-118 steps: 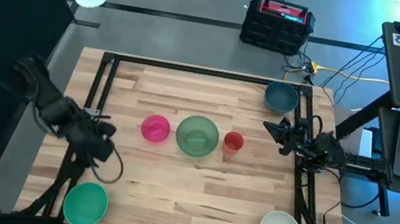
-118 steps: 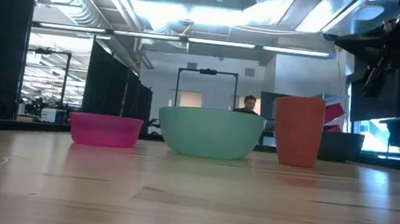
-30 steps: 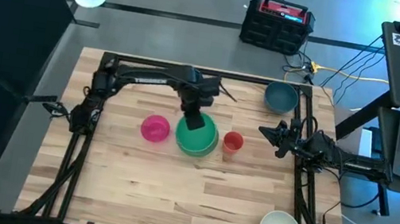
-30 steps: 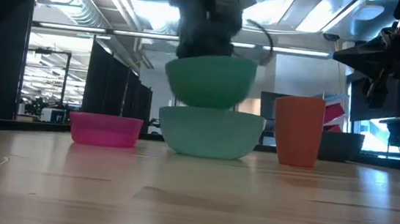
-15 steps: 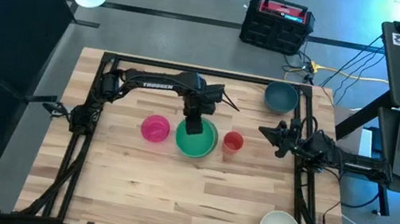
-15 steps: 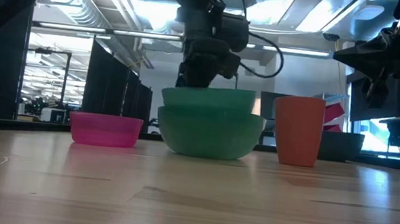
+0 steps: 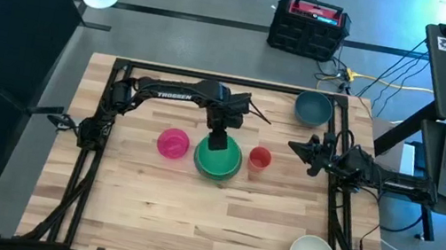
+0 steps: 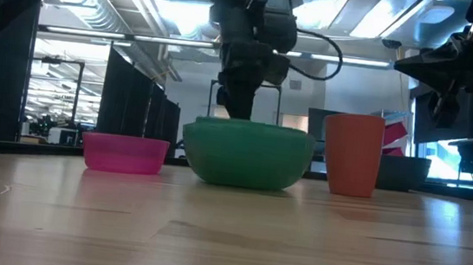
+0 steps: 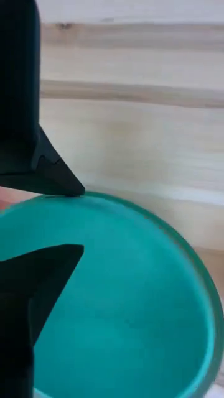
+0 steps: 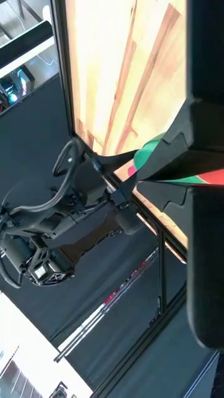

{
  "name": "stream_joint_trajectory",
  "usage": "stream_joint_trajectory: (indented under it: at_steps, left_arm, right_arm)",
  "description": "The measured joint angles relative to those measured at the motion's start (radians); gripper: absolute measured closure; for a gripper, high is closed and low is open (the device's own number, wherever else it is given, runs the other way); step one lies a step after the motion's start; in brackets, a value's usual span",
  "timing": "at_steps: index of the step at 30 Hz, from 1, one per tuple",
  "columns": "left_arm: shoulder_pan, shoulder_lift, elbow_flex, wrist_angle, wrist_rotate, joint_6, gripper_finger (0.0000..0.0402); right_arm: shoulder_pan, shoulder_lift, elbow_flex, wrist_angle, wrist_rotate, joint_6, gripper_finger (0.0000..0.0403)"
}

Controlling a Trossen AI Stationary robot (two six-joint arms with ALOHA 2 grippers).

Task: Nest bowls inside each other
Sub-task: Stack the light blue bowl on the green bowl, then stack the blue bowl on the light blue bowl

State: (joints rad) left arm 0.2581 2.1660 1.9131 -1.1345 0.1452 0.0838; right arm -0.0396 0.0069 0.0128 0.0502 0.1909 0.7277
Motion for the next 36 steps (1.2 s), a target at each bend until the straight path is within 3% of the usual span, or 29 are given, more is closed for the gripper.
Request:
stream_joint_trajectory:
  at_steps: [6,18,23,28,31,33,36]
  left_arm:
    - [0.0,0.001,0.042,-0.017,-0.004,0.031,0.0277]
    - [-0.006,-0.078,0.36,-0.15,-0.097,0.037,0.0277]
    - [-0.021,-0.153,0.386,-0.24,-0.139,0.032,0.0277]
    - [-0.038,-0.23,0.385,-0.377,-0.157,0.03,0.0277]
    - [-0.043,-0.271,0.385,-0.419,-0.16,0.029,0.0277]
    - [-0.042,-0.305,0.385,-0.426,-0.161,0.033,0.0277]
    - [-0.041,-0.352,0.385,-0.437,-0.161,0.045,0.0277]
  right_arm:
    - [0.0,0.02,0.046,-0.026,0.02,-0.072,0.0402]
    - [0.0,0.131,0.279,-0.198,0.125,-0.333,0.0402]
    - [-0.009,0.402,0.638,-0.56,0.315,-0.514,0.0398]
    - [-0.133,0.71,0.951,-0.895,0.444,-0.581,0.0344]
    - [-0.28,0.894,1.074,-1.042,0.438,-0.602,0.0298]
    - [-0.398,1.013,1.131,-1.107,0.358,-0.607,0.0272]
    - [-0.47,1.128,1.148,-1.129,0.29,-0.631,0.026]
